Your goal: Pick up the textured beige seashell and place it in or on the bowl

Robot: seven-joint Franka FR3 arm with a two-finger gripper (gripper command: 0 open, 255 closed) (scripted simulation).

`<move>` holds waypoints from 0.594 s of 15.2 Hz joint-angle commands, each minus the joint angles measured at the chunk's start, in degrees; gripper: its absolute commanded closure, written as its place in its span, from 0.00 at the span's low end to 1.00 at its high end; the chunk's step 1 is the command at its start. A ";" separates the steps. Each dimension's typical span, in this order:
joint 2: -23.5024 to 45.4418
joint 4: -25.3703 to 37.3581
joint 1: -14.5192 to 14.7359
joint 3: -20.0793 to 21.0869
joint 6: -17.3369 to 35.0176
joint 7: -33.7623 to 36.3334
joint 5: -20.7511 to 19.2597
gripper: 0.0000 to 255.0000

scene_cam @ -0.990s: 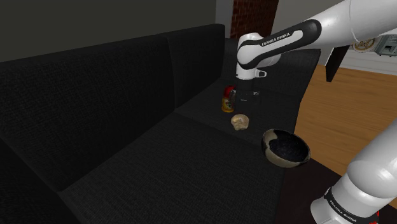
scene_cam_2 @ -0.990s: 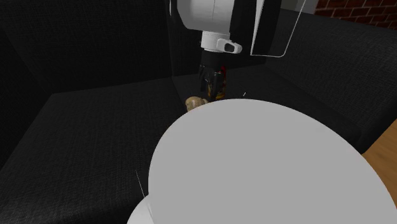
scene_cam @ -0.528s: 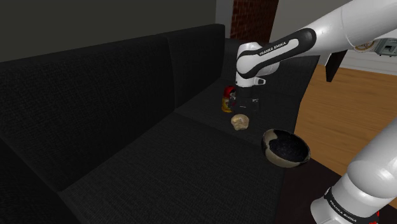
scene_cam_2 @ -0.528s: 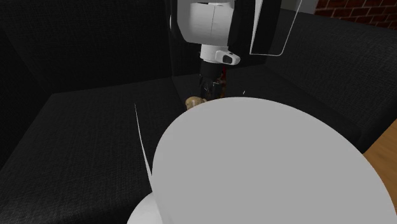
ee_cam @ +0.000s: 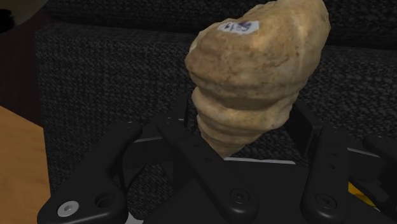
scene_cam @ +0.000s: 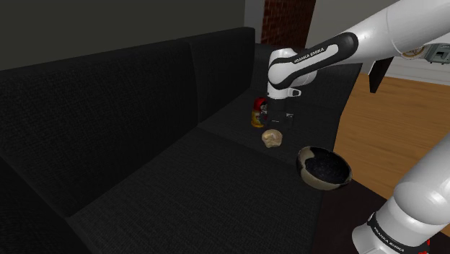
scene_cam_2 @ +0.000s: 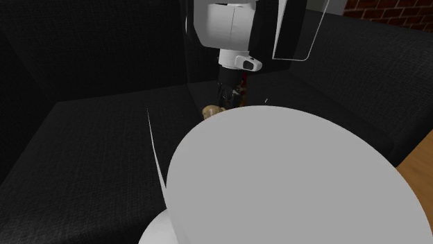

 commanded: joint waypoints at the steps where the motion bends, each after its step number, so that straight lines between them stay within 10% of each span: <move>1: 0.04 -0.02 0.02 0.03 0.06 0.00 0.03 1.00; 9: -0.33 0.36 0.01 0.00 -0.69 0.03 0.05 1.00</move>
